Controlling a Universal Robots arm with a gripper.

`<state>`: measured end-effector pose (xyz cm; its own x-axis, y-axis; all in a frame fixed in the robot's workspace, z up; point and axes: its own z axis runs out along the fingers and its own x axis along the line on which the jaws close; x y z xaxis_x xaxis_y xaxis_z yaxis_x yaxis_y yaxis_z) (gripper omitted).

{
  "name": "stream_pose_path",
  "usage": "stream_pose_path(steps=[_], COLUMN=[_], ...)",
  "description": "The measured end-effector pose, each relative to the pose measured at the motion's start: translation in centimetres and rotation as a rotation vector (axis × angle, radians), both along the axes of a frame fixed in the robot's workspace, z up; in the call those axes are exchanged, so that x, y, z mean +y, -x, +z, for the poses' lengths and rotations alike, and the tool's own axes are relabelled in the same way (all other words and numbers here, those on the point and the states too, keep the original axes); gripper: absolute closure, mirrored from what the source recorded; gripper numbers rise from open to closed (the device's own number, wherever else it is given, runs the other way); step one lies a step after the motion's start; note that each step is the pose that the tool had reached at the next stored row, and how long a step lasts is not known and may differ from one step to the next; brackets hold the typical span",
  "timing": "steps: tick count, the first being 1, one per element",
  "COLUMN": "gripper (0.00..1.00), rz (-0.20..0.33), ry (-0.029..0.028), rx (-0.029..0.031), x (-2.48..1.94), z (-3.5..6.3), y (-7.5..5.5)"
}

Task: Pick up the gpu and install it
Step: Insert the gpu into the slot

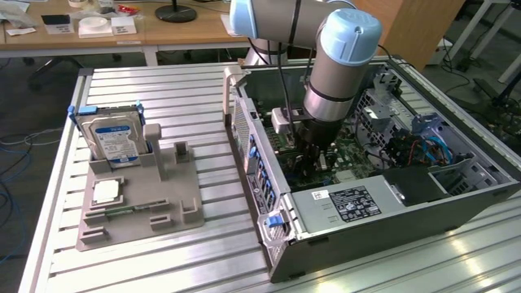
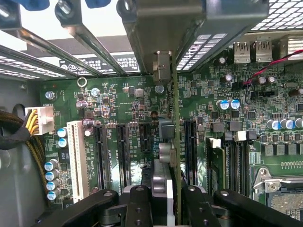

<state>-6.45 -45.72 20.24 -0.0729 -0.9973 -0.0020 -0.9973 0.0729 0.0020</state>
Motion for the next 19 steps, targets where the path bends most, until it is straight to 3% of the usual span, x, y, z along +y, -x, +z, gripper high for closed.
stream_pose_path(steps=[17,19], gripper=[0.72,0.71], rz=[0.0,0.0], ry=[-0.0001,-0.0048], rx=[0.0,-0.0022], x=[0.0,0.06], z=[0.0,-0.19], y=[0.0,-0.03])
